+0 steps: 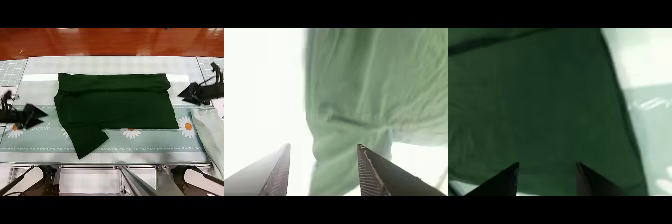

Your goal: Fold the shirts.

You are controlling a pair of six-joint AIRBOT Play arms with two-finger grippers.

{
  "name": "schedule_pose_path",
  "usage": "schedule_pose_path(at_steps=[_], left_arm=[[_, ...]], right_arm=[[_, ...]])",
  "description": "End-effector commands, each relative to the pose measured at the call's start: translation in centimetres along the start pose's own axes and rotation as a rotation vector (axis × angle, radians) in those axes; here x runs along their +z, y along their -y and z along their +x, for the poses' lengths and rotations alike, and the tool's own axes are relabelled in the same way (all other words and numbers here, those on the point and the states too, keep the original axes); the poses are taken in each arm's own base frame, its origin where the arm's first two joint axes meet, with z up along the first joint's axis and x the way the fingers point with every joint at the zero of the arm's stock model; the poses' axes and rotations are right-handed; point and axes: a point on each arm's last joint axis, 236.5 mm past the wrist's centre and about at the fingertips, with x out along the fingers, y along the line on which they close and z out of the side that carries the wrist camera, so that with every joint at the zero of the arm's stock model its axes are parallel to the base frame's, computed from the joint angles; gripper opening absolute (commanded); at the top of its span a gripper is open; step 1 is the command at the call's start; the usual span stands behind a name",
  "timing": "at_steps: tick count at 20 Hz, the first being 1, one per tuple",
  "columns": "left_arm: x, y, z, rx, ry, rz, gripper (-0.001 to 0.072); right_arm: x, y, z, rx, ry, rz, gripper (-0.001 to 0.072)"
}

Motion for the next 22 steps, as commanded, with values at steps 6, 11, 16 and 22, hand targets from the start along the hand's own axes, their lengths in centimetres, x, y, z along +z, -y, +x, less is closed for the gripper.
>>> schedule_pose_path(at_steps=[6, 11, 16, 22], left_arm=[[-6.8, -0.9, 5.5, -0.094, -0.081, -0.120, 0.0508], [-6.8, -0.8, 8.4, -0.007, -0.087, -0.091, 0.0508], [-6.4, 1.8, 11.4, -0.041, -0.070, -0.095, 0.0508], [-7.1, 4.7, 11.2, -0.083, -0.130, 0.063, 0.0021]], right_arm=[[-8.0, -1.1, 2.7, 0.126, 0.031, 0.029, 0.0417], [-7.7, -1.3, 2.8, 0.141, 0.042, 0.040, 0.0416], [-7.3, -1.1, 2.8, 0.133, 0.062, 0.041, 0.0416], [-3.5, 2.4, -1.3, 0.069, 0.196, 0.095, 0.0416]])
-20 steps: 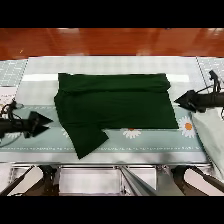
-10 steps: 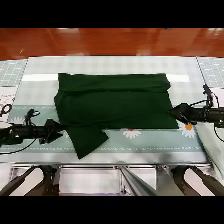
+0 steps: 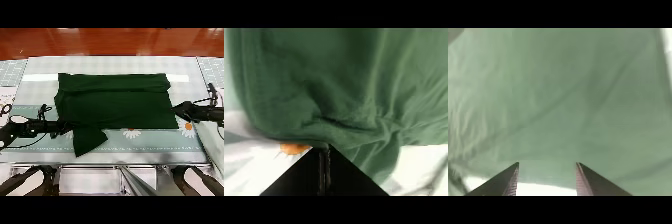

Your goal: Fold the shirts.

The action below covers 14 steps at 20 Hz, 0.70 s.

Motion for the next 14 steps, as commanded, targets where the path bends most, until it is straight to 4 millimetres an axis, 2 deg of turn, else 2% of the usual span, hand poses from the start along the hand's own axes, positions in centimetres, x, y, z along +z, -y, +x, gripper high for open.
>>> schedule_pose_path(at_steps=[1, 2, 4, 6, 8, 11, 14], left_arm=[[-0.7, 2.8, -0.5, -0.062, -0.056, 0.086, 0.0021], [-0.6, 3.2, -0.7, -0.069, -0.062, 0.099, 0.0021], [-0.3, 4.0, -1.1, -0.079, -0.062, 0.115, 0.0021], [-0.2, 4.1, -1.2, -0.082, -0.060, 0.115, 0.0021], [-0.3, 4.2, -1.2, -0.084, -0.065, 0.115, 0.0021], [-0.3, 4.2, -1.2, -0.083, -0.064, 0.116, 0.0021], [-0.3, 4.2, -1.2, -0.083, -0.062, 0.115, 0.0021]], right_arm=[[2.4, 3.4, -3.0, -0.060, 0.097, 0.078, 0.0416], [1.9, 5.6, -3.6, -0.108, 0.098, 0.138, 0.0416], [-1.0, 9.0, -3.3, -0.192, 0.041, 0.257, 0.0416], [-3.5, 10.0, -2.0, -0.208, -0.016, 0.303, 0.0416], [-4.8, 11.3, -1.8, -0.255, -0.045, 0.327, 0.0416], [-5.2, 11.2, -0.4, -0.201, -0.094, 0.365, 0.0416], [-4.9, 9.7, 1.4, -0.075, -0.127, 0.379, 0.0416]])
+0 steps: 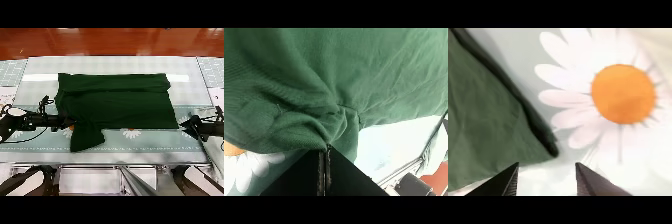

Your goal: Fold the shirts.

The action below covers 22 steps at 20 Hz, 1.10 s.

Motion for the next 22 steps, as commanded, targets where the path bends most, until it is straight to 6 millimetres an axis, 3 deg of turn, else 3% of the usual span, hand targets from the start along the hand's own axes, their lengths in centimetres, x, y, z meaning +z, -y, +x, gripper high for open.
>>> schedule_pose_path(at_steps=[1, 4, 7, 8, 10, 12, 17, 20, 22], left_arm=[[0.1, 0.1, 0.0, 0.000, 0.003, 0.002, 0.0021], [0.3, 0.0, 0.0, 0.003, 0.013, 0.002, 0.0021], [0.4, 0.0, 0.0, 0.003, 0.013, 0.003, 0.0021], [0.4, 0.0, -0.1, 0.003, 0.016, 0.005, 0.0021], [0.9, -0.2, -0.4, 0.000, 0.030, -0.008, 0.0021], [1.2, -0.5, -1.2, -0.014, 0.037, -0.031, 0.0021], [0.4, -0.5, -3.7, -0.068, 0.019, -0.009, 0.0021], [0.0, -0.7, -5.2, -0.052, 0.039, 0.025, 0.0021], [-1.3, -1.8, -5.9, -0.013, 0.002, 0.035, 0.0021]], right_arm=[[-0.5, -1.1, 1.7, 0.092, -0.067, 0.008, 0.0416], [-0.5, -1.9, 3.4, 0.091, -0.121, -0.022, 0.0416], [1.5, -4.9, 4.2, 0.155, -0.090, -0.050, 0.0389], [1.8, -5.7, 4.2, 0.162, -0.088, -0.068, 0.0299], [1.8, -6.7, 3.9, 0.175, -0.099, -0.143, 0.0021], [1.1, -6.6, 3.6, 0.175, -0.133, -0.162, 0.0023], [-1.1, -3.8, 2.5, 0.042, -0.200, -0.246, 0.0023], [-1.1, -4.4, 1.2, 0.031, -0.151, -0.267, 0.0023], [-1.8, -4.2, 0.6, 0.012, -0.145, -0.274, 0.0023]])
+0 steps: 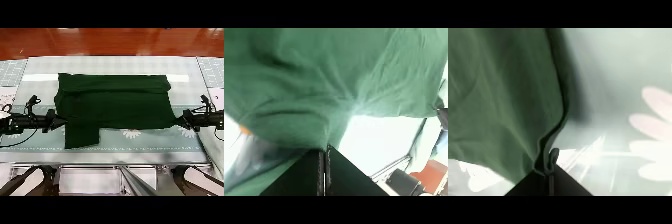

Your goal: Fold the shirts.

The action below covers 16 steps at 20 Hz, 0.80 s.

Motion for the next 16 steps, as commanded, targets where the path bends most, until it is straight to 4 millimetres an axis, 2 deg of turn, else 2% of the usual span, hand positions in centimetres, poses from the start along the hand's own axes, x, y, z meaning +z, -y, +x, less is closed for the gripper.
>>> schedule_pose_path(at_steps=[1, 5, 7, 10, 13, 16], left_arm=[[-2.2, -1.4, -1.4, 0.048, -0.052, 0.020, 0.0021], [-4.7, -2.7, -1.9, 0.030, -0.040, -0.044, 0.0021], [-4.7, -2.7, -2.7, 0.023, 0.007, -0.060, 0.0021], [-3.6, -2.8, -3.2, 0.044, 0.074, -0.049, 0.0021], [-1.3, -2.4, -3.1, 0.003, 0.146, -0.081, 0.0021], [2.0, -0.6, -3.2, -0.042, 0.188, -0.042, 0.0021]], right_arm=[[-1.5, 0.5, -0.9, -0.059, -0.001, -0.006, 0.0023], [-3.4, 0.7, -1.1, -0.088, 0.007, -0.006, 0.0023], [-3.9, 0.3, -1.4, -0.087, 0.013, -0.014, 0.0023], [-3.5, -0.2, -1.9, -0.084, 0.051, -0.020, 0.0023], [-1.1, -1.3, -2.1, -0.040, 0.151, -0.026, 0.0023], [1.4, -3.1, -1.9, 0.042, 0.199, -0.042, 0.0023]])
